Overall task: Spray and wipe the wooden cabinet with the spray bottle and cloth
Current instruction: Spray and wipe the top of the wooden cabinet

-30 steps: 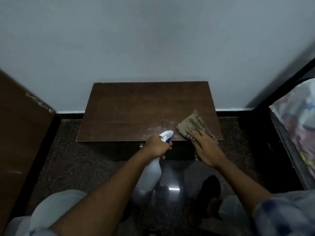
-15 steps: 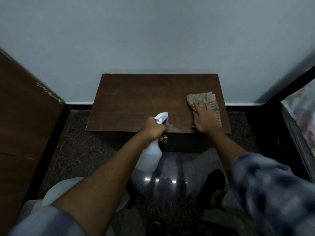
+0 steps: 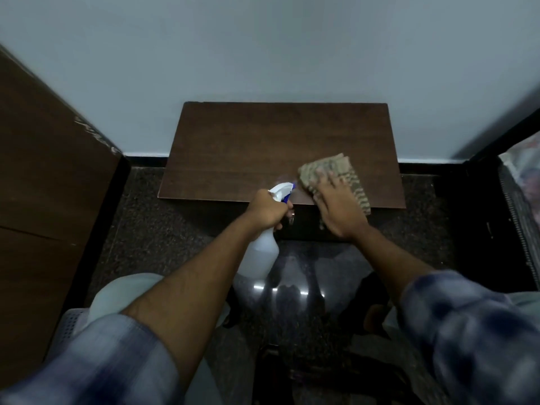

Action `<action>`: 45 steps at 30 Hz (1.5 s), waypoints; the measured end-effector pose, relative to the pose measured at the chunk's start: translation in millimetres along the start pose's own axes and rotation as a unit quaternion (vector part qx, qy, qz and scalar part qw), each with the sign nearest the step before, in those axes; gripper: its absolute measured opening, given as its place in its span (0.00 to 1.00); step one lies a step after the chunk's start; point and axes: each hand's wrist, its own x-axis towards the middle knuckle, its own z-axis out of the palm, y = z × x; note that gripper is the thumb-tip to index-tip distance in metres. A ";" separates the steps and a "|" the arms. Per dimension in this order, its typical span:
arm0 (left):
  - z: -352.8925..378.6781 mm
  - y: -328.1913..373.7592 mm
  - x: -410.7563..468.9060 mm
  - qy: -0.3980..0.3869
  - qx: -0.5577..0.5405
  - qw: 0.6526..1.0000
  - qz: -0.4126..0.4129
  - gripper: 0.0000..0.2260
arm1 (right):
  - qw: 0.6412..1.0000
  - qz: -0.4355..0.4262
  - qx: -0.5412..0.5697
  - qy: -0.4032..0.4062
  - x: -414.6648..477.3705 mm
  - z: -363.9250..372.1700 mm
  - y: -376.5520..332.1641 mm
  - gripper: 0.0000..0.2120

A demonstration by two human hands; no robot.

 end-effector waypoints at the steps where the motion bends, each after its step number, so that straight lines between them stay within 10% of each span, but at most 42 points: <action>1: -4.6 -1.1 2.2 0.003 -0.005 1.000 -0.001 0.09 | 0.999 -0.042 -0.012 -0.017 -9.2 0.8 4.5 0.24; 7: -35.4 5.4 18.2 0.034 -0.006 0.999 0.016 0.07 | 0.991 0.132 0.027 0.004 46.2 -16.9 1.3 0.26; 13: -59.1 11.2 21.5 0.045 0.018 0.999 0.007 0.08 | 0.997 -0.073 0.014 -0.036 -3.6 10.8 -50.7 0.26; 20: -59.4 -13.9 1.2 -0.070 0.056 0.995 -0.041 0.11 | 0.969 0.227 0.066 0.075 16.6 -1.7 -8.2 0.24; 25: -66.4 -22.0 -9.7 -0.027 -0.002 0.999 -0.024 0.12 | 0.993 -0.104 -0.003 -0.060 2.9 19.0 -38.5 0.26; 30: -97.5 -35.2 -8.3 0.036 -0.057 0.998 -0.019 0.09 | 0.996 0.091 0.001 -0.009 57.1 14.6 -67.5 0.27; 35: -107.3 -44.2 -11.2 0.060 -0.070 0.996 -0.005 0.13 | 0.984 -0.159 0.016 -0.077 39.5 39.9 -127.3 0.26; 41: -93.1 -58.7 -21.0 0.020 -0.114 0.993 -0.025 0.16 | 0.984 0.165 0.042 0.043 54.4 9.5 -37.8 0.24; 45: -74.0 -63.1 -26.7 0.013 -0.114 0.993 -0.024 0.22 | 0.998 0.052 0.025 0.013 44.8 24.8 -73.3 0.25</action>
